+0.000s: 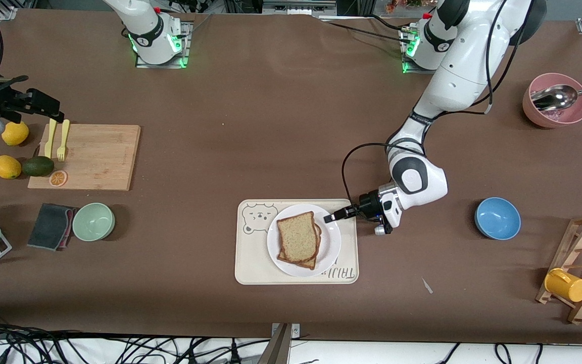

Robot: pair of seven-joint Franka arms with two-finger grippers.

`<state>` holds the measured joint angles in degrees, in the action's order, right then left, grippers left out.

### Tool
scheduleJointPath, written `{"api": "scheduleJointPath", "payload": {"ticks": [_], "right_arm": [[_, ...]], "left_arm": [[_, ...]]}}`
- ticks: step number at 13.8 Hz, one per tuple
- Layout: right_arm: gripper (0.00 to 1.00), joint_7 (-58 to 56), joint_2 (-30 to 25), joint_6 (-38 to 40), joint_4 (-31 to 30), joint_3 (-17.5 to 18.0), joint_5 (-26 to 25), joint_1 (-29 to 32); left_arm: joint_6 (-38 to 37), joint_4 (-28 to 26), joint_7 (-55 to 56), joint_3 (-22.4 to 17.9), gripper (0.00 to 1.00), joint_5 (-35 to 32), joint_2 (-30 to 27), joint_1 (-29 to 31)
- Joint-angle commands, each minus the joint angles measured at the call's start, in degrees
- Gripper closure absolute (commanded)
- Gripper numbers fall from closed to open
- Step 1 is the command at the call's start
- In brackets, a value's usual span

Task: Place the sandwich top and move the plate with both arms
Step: 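Drag the plate with the left gripper onto the bear tray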

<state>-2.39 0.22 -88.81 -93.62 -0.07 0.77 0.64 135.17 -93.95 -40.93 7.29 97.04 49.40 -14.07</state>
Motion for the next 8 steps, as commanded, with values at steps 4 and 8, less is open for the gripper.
{"api": "scheduleJointPath", "payload": {"ticks": [4, 8], "right_arm": [[0.00, -0.68, -0.22, 0.66, 0.46, -0.02, 0.20, 0.15], [0.00, -0.68, -0.22, 0.74, 0.46, -0.02, 0.20, 0.24]], "left_arm": [[0.00, 0.52, -0.90, -0.09, 0.63, 2.01, 0.09, -0.08], [0.00, -1.75, -0.99, -0.09, 0.51, 1.75, -1.49, 0.27]]}}
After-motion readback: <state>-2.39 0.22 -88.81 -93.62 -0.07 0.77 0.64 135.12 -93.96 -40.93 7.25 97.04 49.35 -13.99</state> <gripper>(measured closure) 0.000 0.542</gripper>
